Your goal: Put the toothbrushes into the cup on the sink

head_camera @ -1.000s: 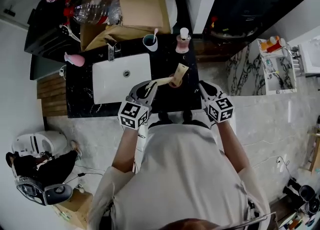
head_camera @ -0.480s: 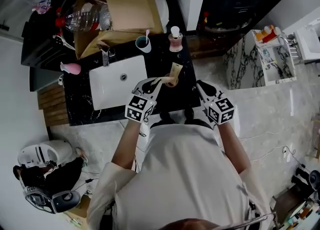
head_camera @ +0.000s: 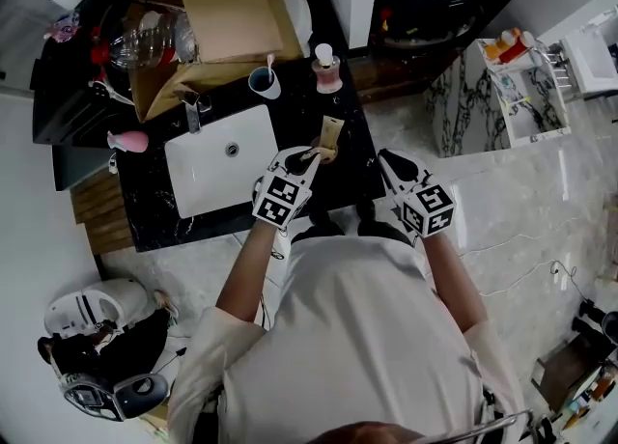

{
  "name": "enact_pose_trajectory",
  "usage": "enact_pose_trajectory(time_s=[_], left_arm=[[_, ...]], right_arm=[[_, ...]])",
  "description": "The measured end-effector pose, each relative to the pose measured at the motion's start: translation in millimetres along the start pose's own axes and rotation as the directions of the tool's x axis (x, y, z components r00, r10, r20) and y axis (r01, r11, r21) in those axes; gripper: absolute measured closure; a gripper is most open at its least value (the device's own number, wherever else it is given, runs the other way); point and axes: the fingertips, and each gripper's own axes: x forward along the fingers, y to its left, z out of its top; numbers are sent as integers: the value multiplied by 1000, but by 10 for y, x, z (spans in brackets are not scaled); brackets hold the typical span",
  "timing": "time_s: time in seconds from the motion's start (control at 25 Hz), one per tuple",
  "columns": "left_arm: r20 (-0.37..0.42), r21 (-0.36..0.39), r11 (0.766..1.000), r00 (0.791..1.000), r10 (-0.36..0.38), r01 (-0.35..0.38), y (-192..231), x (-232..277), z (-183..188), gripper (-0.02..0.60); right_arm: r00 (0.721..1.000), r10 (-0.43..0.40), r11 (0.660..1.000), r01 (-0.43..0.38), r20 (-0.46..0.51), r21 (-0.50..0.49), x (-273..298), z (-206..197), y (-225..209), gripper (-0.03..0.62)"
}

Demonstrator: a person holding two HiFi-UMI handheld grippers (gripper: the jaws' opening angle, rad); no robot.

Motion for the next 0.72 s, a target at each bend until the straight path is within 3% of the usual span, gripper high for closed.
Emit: enact_pose_trajectory(time_s=[0.36,0.72], left_arm=[[-73,13,1000,997,-22,23,-6,262,-248,543],[-72,-2,1000,997,-23,23,12,374,-345,541]], right_arm=[[1000,-10,1000,10,-11,4,20,-51,30,549],[999,-20,1000,21,-26,22,23,-144,40,549]])
